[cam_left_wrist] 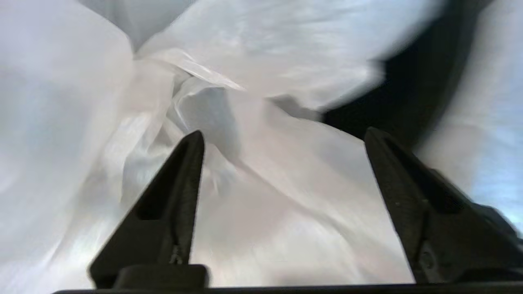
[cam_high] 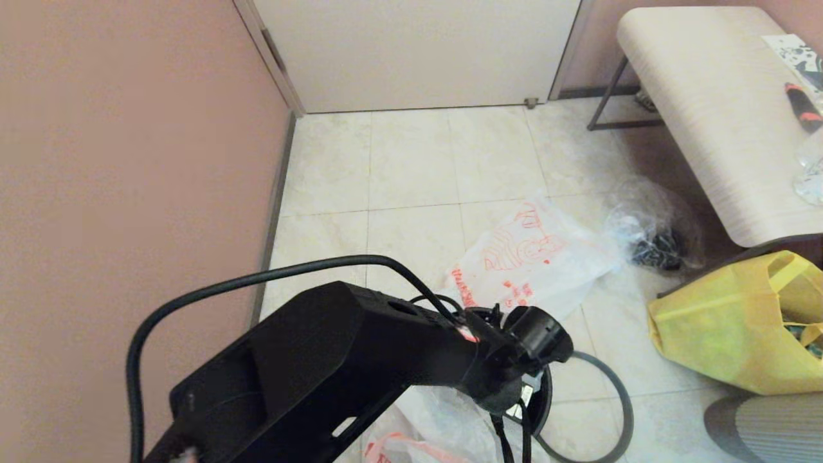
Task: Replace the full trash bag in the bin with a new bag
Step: Put the new garbage bag on the trash can
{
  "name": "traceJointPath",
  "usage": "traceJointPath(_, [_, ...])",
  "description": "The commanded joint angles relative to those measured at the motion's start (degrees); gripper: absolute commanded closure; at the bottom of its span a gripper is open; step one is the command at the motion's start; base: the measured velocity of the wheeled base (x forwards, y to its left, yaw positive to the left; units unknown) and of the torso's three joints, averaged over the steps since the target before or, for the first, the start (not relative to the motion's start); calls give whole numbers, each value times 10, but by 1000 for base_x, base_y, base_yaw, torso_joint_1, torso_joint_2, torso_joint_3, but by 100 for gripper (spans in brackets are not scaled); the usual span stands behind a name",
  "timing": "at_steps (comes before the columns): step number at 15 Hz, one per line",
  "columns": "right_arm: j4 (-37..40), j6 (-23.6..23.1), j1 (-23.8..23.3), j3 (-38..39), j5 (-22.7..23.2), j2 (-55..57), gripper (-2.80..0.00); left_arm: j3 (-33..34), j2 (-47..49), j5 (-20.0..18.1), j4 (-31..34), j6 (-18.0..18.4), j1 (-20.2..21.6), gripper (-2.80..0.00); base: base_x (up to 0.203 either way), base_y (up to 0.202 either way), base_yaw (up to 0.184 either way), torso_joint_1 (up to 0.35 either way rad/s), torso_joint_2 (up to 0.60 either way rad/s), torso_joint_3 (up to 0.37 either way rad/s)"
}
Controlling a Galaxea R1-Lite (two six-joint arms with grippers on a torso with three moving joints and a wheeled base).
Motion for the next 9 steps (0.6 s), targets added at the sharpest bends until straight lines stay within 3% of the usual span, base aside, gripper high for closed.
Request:
traceJointPath(1, [0, 0, 1, 0, 0, 1, 0, 9, -47, 2, 2, -2, -12, -280, 0, 0, 0, 0, 0, 0])
traceJointPath(8, [0, 0, 0, 0, 0, 1, 0, 27, -160, 4, 60, -37, -29, -280, 0, 0, 0, 0, 0, 0])
traceJointPath(9, [0, 0, 0, 0, 0, 1, 0, 43, -188, 9, 68, -41, -35, 0, 0, 0, 0, 0, 0, 0])
